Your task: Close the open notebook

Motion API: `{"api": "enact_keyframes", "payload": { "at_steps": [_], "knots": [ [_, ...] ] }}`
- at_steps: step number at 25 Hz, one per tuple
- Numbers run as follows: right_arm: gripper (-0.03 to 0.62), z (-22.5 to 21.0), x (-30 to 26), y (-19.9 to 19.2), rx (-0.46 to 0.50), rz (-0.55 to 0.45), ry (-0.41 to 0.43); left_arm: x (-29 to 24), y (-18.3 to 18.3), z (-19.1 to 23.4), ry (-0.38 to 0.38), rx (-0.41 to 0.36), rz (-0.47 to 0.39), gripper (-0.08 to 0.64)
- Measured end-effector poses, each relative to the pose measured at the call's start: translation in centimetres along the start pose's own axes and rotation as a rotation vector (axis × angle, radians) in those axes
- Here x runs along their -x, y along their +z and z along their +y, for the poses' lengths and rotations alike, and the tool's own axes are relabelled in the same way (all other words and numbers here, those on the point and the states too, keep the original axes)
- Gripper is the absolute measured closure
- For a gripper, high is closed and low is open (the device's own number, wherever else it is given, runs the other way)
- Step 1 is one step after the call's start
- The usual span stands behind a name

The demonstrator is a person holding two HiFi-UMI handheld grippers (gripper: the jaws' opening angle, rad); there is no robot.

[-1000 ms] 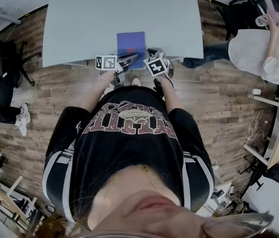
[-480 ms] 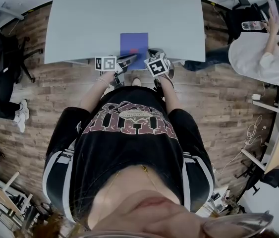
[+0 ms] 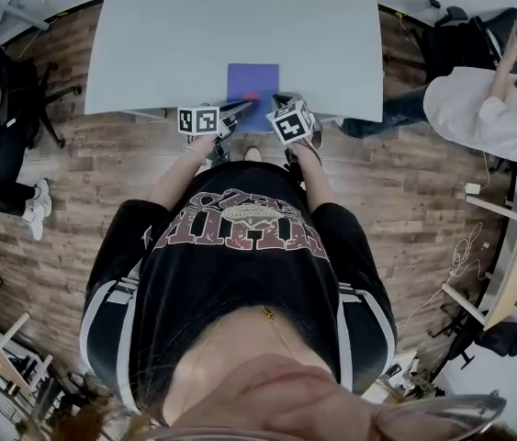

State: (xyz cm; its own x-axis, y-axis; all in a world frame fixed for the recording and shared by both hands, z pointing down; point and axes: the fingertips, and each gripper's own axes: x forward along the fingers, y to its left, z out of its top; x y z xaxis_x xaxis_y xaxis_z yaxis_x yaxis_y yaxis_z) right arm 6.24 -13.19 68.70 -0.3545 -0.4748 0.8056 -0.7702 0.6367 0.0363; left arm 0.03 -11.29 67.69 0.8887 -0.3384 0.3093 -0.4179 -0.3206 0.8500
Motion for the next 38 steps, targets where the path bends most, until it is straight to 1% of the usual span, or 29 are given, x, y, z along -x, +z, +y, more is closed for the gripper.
{"api": "enact_keyframes", "payload": {
  "at_steps": [3,5,8,12,15,20,27,31,35,38],
  "knots": [
    [0.572,0.0,-0.1,0.3,0.005,-0.001,0.002,0.3,0.6,0.1,0.025,-0.039,-0.017,0.488],
    [0.572,0.0,-0.3,0.4,0.007,0.0,0.001,0.7,0.9,0.9,0.066,-0.075,-0.029,0.505],
    [0.572,0.0,-0.5,0.7,0.011,0.003,0.002,1.4,1.2,1.9,0.147,-0.128,-0.029,0.514],
    [0.572,0.3,-0.9,0.9,0.02,0.013,0.014,1.7,1.6,2.0,0.202,-0.178,-0.028,0.514],
    [0.572,0.3,-1.3,0.8,0.033,0.029,0.024,1.5,1.3,2.3,0.232,-0.223,0.009,0.514],
    [0.572,-0.3,-2.0,0.8,0.035,0.047,0.037,1.1,1.3,3.6,0.33,-0.283,0.074,0.514],
    [0.572,-0.2,-3.2,0.7,0.068,0.088,0.078,0.9,0.6,5.0,0.433,-0.344,0.219,0.514],
    [0.573,0.1,-3.8,0.7,0.094,0.123,0.096,0.7,0.4,5.5,0.461,-0.362,0.284,0.514],
    [0.572,-0.2,-4.4,0.3,0.106,0.142,0.107,0.4,0.2,5.1,0.492,-0.419,0.357,0.514],
    [0.573,-0.2,-4.4,0.2,0.114,0.152,0.116,0.2,0.2,5.0,0.51,-0.446,0.381,0.514]
  ]
}}
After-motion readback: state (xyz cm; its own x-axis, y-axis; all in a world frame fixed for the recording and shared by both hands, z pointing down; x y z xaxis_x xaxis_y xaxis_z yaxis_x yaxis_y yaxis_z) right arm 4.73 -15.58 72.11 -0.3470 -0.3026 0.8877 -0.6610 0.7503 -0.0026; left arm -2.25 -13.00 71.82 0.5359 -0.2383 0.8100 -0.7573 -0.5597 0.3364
